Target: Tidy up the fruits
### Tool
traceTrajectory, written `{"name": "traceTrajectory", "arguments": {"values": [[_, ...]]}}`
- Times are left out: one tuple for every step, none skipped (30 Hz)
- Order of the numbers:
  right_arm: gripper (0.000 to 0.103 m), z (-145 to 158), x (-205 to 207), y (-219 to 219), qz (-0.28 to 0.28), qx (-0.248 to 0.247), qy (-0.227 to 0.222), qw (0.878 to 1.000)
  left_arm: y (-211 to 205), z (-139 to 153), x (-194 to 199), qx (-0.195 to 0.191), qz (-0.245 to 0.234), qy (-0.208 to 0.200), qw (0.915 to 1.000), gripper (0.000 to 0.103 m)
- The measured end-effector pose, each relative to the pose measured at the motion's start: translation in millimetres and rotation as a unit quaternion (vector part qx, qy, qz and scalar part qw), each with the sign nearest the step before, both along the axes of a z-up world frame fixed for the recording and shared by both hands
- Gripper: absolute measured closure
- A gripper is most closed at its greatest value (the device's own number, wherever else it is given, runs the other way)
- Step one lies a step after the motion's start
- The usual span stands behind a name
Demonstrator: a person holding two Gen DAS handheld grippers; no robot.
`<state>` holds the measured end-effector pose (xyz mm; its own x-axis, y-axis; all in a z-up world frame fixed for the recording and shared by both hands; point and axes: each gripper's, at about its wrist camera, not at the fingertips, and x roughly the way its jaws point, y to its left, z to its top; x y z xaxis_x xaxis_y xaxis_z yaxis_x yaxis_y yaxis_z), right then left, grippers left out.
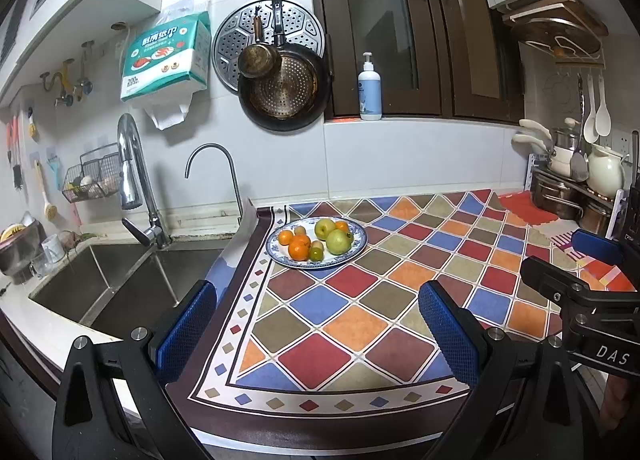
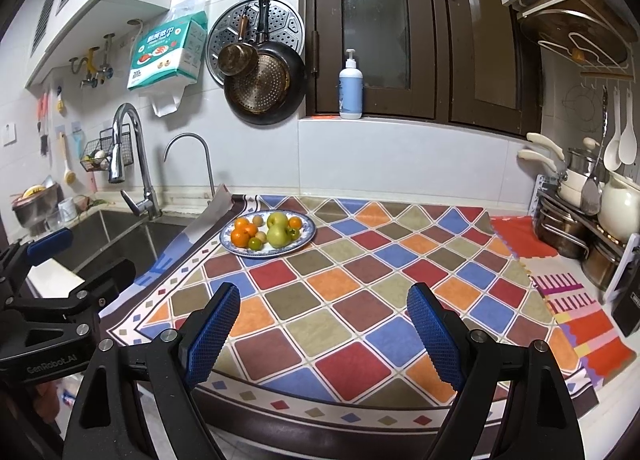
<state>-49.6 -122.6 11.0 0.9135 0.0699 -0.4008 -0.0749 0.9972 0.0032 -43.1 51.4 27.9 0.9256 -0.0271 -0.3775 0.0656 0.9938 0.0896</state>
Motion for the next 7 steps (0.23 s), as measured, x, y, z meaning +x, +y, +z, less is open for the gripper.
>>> {"name": "traceTrajectory", "arguments": {"values": [[0.017, 0.1, 0.2, -0.1, 0.0, 0.0, 0.0, 1.0, 0.2, -0.2, -0.2, 0.0, 0.0, 0.0, 1.0, 0.0], [0.017, 0.1, 0.0, 0.0, 0.001, 0.0, 0.001, 1.0, 0.0, -0.3, 0.1, 0.0, 0.001, 0.0, 1.0, 0.0], [0.017, -0.1, 0.0, -0.2, 0.001, -0.001, 0.0, 1.0, 0.0, -0.7, 0.4, 0.0, 0.0, 0.001, 1.0, 0.0], [0.017, -0.1, 0.2, -0.3, 0.001, 0.0, 0.0, 1.0, -0.4, -1.2, 1.2, 0.0, 0.001, 0.002, 1.0, 0.0], [0.017, -0.1, -0.1, -0.1, 0.001, 0.0, 0.001, 1.0, -0.2, -1.9, 1.6, 0.0, 0.001, 0.002, 1.0, 0.0], [0.017, -0.6, 0.0, -0.3, 0.001, 0.0, 0.002, 1.0, -0.1, -2.5, 2.2, 0.0, 0.001, 0.004, 1.0, 0.0], [0.017, -0.8, -0.5, 0.1, 0.001, 0.0, 0.003, 1.0, -0.3, -2.8, 3.2, 0.0, 0.001, 0.005, 1.0, 0.0]]}}
